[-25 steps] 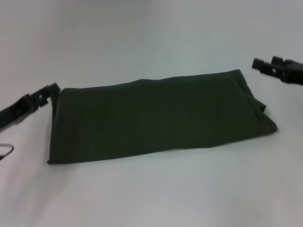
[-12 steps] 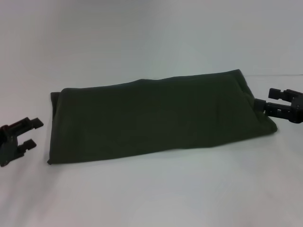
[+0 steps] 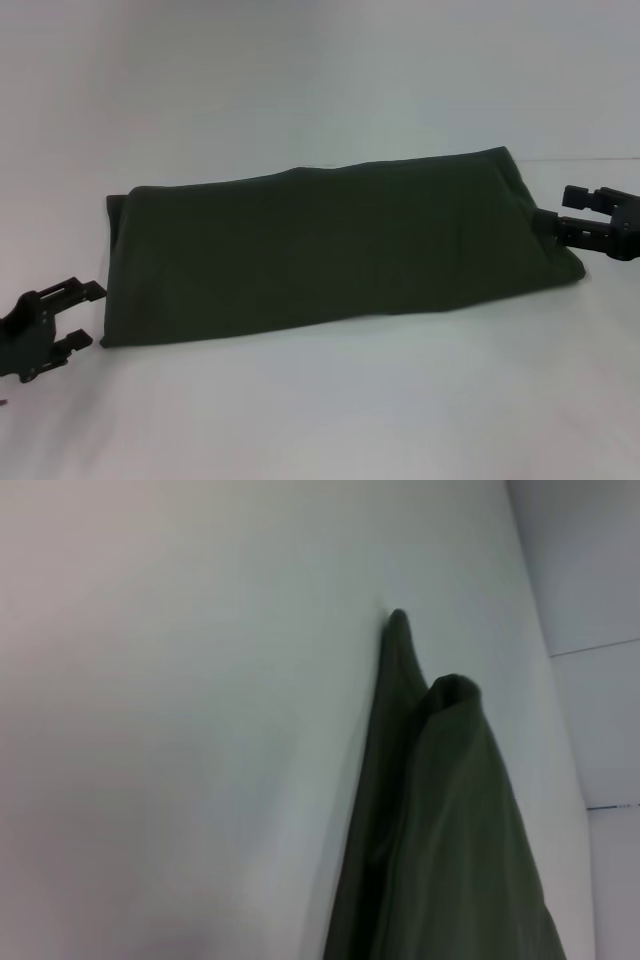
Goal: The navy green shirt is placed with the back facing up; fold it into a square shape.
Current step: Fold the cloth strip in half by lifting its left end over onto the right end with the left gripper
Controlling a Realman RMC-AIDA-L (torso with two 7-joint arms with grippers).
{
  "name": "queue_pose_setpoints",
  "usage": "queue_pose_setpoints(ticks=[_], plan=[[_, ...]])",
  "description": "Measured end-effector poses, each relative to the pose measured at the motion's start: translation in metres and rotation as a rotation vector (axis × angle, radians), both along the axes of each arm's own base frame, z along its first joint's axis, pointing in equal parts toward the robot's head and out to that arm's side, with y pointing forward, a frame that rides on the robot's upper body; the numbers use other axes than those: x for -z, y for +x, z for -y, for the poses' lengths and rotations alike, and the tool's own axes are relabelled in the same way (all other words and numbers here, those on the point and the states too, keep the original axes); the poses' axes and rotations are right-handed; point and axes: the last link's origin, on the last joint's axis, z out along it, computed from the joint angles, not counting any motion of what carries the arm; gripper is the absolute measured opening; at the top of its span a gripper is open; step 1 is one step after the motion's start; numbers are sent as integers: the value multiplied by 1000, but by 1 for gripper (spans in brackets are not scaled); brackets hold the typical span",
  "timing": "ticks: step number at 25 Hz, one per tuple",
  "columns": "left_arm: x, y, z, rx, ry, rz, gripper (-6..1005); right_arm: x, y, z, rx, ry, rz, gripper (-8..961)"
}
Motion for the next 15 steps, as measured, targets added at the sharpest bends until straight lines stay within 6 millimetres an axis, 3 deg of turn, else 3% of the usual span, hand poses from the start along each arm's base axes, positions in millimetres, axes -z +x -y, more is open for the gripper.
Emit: queue_pose_setpoints(ticks=[15], plan=[[7, -4, -4, -82, -6, 28, 771, -1, 1, 1, 2, 4, -2, 910]])
